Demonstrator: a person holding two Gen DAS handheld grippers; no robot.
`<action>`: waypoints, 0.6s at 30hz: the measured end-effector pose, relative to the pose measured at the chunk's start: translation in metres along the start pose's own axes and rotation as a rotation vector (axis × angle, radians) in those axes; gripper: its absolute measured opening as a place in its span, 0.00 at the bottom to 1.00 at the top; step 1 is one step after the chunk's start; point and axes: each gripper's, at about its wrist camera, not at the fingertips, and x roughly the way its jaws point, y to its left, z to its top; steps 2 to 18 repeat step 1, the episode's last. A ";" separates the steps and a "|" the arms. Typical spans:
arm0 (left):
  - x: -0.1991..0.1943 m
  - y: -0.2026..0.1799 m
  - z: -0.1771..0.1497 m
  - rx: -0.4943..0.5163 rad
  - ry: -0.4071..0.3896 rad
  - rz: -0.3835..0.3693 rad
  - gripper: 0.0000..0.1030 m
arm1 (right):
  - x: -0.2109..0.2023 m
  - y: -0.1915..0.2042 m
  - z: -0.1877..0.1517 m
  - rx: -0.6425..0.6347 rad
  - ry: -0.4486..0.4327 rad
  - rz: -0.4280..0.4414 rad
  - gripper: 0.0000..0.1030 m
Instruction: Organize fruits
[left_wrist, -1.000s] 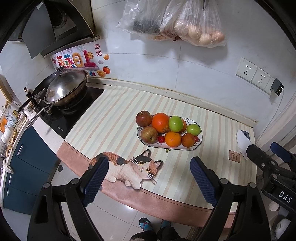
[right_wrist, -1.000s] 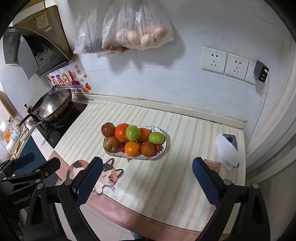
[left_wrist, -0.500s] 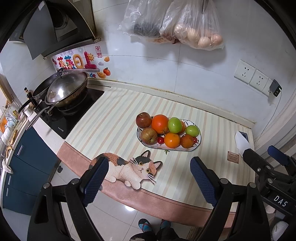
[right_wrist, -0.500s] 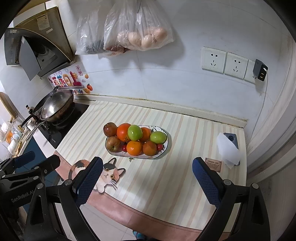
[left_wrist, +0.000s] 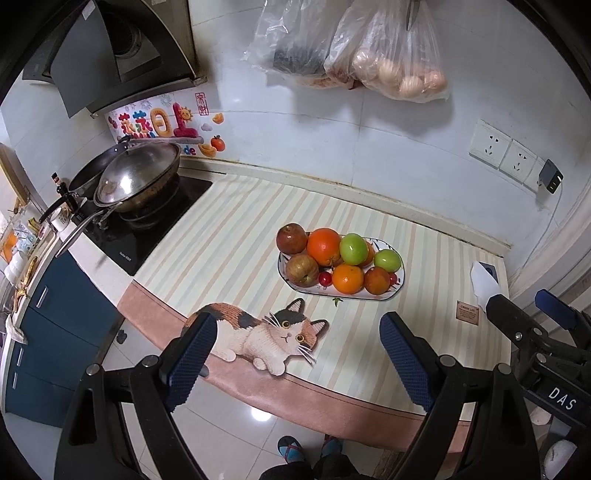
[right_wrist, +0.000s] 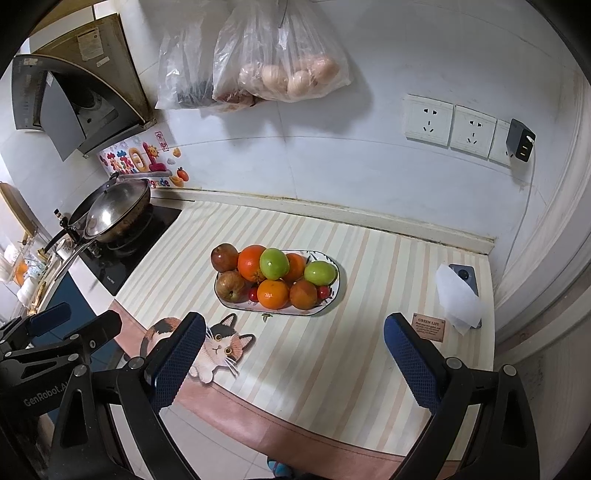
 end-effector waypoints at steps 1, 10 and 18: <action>-0.002 0.002 -0.001 -0.002 -0.003 0.000 0.88 | 0.001 0.000 0.000 -0.001 0.000 -0.002 0.96; -0.002 0.002 -0.001 -0.002 -0.003 0.000 0.88 | 0.001 0.000 0.000 -0.001 0.000 -0.002 0.96; -0.002 0.002 -0.001 -0.002 -0.003 0.000 0.88 | 0.001 0.000 0.000 -0.001 0.000 -0.002 0.96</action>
